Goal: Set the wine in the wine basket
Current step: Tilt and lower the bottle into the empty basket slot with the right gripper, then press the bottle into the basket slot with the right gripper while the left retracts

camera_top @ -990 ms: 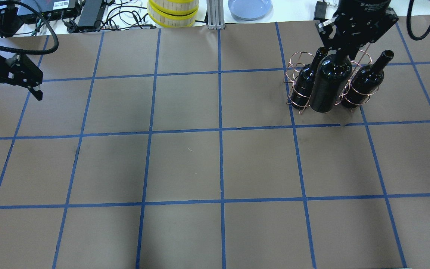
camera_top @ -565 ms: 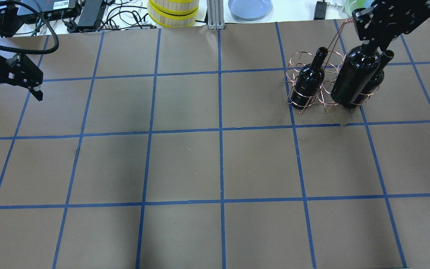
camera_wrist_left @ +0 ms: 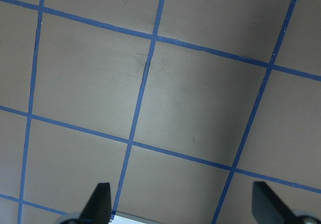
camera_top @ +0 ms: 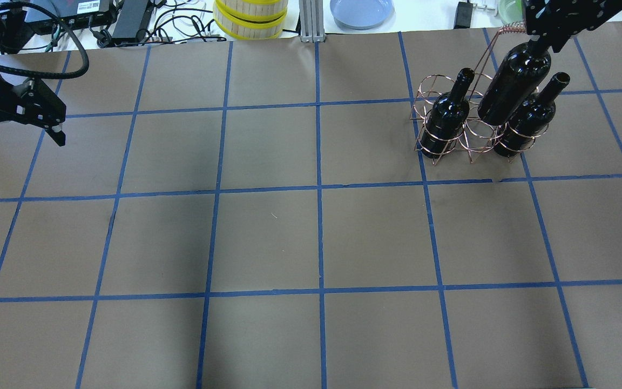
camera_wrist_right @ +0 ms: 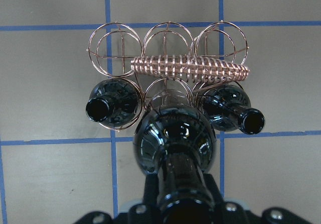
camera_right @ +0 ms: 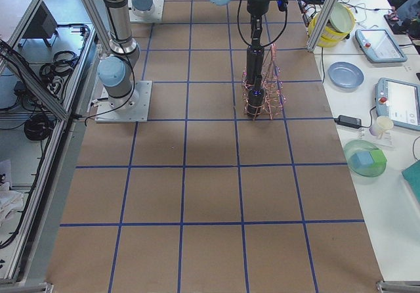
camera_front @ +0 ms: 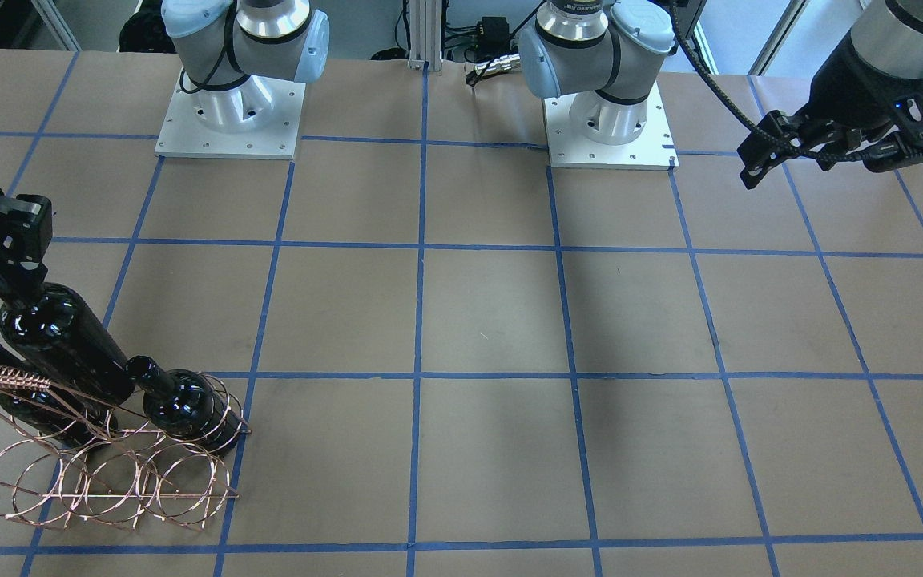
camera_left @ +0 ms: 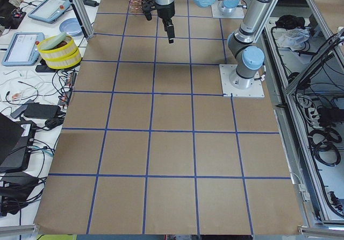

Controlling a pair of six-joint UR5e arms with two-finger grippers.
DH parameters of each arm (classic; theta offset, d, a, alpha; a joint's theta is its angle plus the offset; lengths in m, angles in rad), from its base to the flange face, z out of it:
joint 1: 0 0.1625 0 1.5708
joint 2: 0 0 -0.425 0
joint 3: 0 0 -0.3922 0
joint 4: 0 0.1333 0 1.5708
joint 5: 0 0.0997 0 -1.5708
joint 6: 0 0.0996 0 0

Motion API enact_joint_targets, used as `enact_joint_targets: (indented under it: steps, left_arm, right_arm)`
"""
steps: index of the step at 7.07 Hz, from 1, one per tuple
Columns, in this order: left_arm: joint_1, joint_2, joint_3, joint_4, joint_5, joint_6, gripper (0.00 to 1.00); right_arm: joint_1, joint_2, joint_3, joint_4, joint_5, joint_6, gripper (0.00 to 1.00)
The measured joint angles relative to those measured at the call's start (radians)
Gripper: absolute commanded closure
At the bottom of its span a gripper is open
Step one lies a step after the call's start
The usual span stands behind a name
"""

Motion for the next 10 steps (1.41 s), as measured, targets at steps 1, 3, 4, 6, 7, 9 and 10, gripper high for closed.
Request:
enact_joint_targets:
  steps: [1, 3, 4, 6, 7, 9, 10]
  left_arm:
    - [-0.009, 0.008, -0.018, 0.000, -0.004, -0.027, 0.00]
    - [-0.040, 0.012, -0.038, 0.001, -0.004, -0.074, 0.00]
    - [-0.050, 0.010, -0.041, 0.002, -0.006, -0.086, 0.00]
    - [-0.119, 0.001, -0.042, 0.010, -0.013, -0.175, 0.00]
    - [-0.190, -0.002, -0.038, 0.029, -0.013, -0.225, 0.00]
    - [-0.309, -0.003, -0.022, 0.084, -0.016, -0.279, 0.01]
    - [-0.332, -0.012, -0.007, 0.130, -0.016, -0.281, 0.01]
  right_arm:
    - [0.000, 0.014, 0.000, -0.009, 0.001, -0.005, 0.81]
    - [-0.001, 0.039, 0.001, -0.025, 0.002, -0.011, 0.81]
    - [-0.001, 0.048, 0.003, -0.029, 0.000, -0.013, 0.81]
    - [-0.001, 0.055, 0.008, -0.033, -0.002, -0.027, 0.81]
    - [-0.001, 0.059, 0.009, -0.036, 0.001, -0.033, 0.81]
    - [-0.001, 0.071, 0.014, -0.052, 0.003, -0.046, 0.82]
    - [-0.001, 0.078, 0.018, -0.060, 0.002, -0.050, 0.82]
